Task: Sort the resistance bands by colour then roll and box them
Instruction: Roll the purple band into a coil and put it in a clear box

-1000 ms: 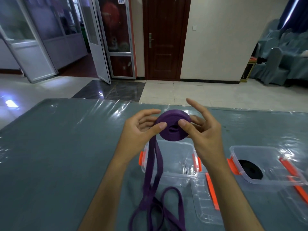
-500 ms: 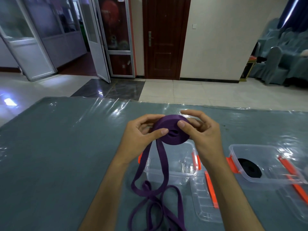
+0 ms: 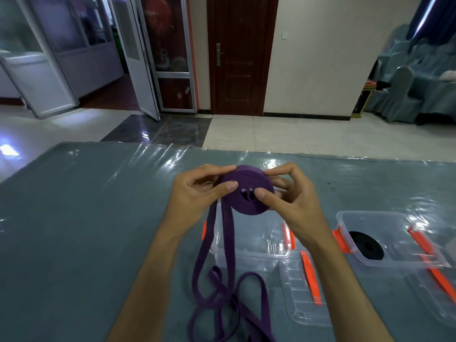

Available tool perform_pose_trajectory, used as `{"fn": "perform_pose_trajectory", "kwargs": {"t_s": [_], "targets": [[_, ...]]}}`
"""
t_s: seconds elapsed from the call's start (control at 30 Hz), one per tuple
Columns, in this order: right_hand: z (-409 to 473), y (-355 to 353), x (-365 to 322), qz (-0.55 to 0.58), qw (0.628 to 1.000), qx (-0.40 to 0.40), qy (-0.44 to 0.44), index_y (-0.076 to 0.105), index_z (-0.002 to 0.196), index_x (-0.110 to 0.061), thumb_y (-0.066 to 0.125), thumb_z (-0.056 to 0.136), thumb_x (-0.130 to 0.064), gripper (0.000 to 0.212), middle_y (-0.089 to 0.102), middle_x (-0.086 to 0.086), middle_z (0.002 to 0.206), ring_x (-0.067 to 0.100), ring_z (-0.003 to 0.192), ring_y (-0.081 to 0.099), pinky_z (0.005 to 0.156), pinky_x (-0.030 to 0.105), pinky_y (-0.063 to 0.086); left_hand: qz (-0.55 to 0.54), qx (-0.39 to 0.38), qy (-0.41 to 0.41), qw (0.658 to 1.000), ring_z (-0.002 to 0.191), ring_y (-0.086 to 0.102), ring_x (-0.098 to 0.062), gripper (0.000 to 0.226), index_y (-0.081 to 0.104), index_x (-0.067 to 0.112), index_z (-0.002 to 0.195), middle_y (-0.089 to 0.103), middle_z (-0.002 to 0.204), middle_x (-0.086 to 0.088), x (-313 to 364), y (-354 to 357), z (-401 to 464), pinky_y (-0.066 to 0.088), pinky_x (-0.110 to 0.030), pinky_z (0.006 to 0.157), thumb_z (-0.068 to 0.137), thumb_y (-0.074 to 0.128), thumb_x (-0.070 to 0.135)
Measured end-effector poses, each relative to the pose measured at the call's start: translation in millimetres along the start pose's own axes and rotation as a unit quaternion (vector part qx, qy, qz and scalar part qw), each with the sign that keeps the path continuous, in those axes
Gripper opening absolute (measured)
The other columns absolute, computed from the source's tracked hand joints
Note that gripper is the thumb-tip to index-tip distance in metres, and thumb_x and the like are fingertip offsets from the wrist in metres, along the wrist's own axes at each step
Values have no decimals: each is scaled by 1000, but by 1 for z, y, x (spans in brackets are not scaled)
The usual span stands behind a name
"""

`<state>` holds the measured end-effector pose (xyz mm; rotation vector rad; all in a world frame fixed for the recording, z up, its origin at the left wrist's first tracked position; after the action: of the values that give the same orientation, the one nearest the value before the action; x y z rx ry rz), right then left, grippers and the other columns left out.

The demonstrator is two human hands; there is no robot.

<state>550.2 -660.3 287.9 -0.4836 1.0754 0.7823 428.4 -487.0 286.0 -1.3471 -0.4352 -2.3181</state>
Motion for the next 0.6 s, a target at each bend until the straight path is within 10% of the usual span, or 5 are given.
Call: {"fn": "perform_pose_trajectory", "kwargs": {"t_s": [0.2, 0.47, 0.6], "targets": [[1, 2, -2, -19, 1000, -12, -16, 62, 133, -25, 81, 88, -18, 50, 79, 7, 113, 29, 100, 78, 78, 33, 65, -15, 18, -1, 1000, 107, 77, -22, 33, 80, 26, 117, 79, 114, -7, -9, 6, -5, 60, -25, 92, 88, 84, 10], [-1, 3, 6, -7, 999, 2, 34, 50, 103, -24, 87, 83, -22, 42, 80, 9, 92, 26, 80, 78, 66, 31, 61, 51, 26, 7, 998, 106, 76, -20, 36, 78, 37, 107, 79, 108, 2, -7, 5, -7, 59, -24, 91, 76, 93, 27], [2, 3, -3, -26, 999, 6, -28, 64, 126, -31, 86, 85, -23, 47, 80, 7, 107, 28, 95, 79, 75, 31, 64, -35, -20, -18, 999, 110, 76, -23, 35, 79, 29, 118, 79, 117, -5, -9, 9, -9, 58, -26, 94, 86, 87, 18]]}}
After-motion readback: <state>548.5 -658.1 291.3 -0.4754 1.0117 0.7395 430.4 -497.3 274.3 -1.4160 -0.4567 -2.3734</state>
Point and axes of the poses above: each hand's wrist, its own z-axis towards the middle knuckle, its own y-axis out of the palm, x = y × z, the point moved 2 cm from there along z, towards the middle knuckle
